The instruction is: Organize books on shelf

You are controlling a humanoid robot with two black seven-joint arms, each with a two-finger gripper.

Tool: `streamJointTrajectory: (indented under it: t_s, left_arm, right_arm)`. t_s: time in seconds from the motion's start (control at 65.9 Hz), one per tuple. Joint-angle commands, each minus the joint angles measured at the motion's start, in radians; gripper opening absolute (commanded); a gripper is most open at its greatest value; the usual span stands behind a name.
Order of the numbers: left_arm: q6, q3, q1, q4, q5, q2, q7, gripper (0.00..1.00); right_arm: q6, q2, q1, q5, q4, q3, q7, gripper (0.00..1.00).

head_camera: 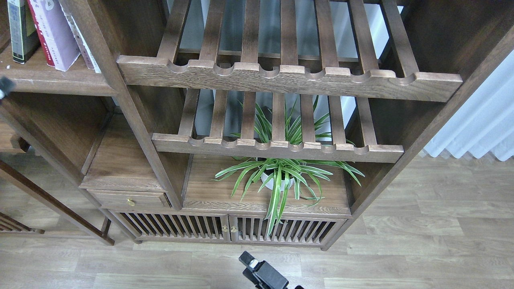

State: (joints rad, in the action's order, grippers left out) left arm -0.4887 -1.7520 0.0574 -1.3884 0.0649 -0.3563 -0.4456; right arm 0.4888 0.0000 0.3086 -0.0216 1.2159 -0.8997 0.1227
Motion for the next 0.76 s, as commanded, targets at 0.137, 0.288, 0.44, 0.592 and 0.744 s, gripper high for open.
streamJointTrajectory:
  t_s: [0.137,0.288,0.44,0.592,0.744]
  left_arm:
    - [0.000,0.069,0.074,0.009,0.001,0.089,0.001,0.71]
    - [0.000,0.121,0.131,0.014,0.001,0.132,0.001,0.77]
    - [0.000,0.147,0.150,0.052,0.003,0.166,-0.001,0.86]
    - [0.000,0.172,0.156,0.089,0.004,0.203,-0.004,0.94]
    - [0.000,0.210,0.174,0.100,0.004,0.209,-0.004,1.00]
  right_arm:
    - [0.000,0.000,-0.019,0.000,-0.006,-0.002,0.000,0.99]
    - [0.000,0.000,-0.036,0.000,-0.027,-0.022,-0.001,0.99]
    - [0.000,0.000,-0.042,-0.003,-0.033,-0.022,-0.001,0.99]
    - [0.000,0.000,-0.042,-0.003,-0.052,-0.022,-0.001,0.99]
    - [0.000,0.000,-0.040,-0.001,-0.061,-0.010,0.000,0.99]
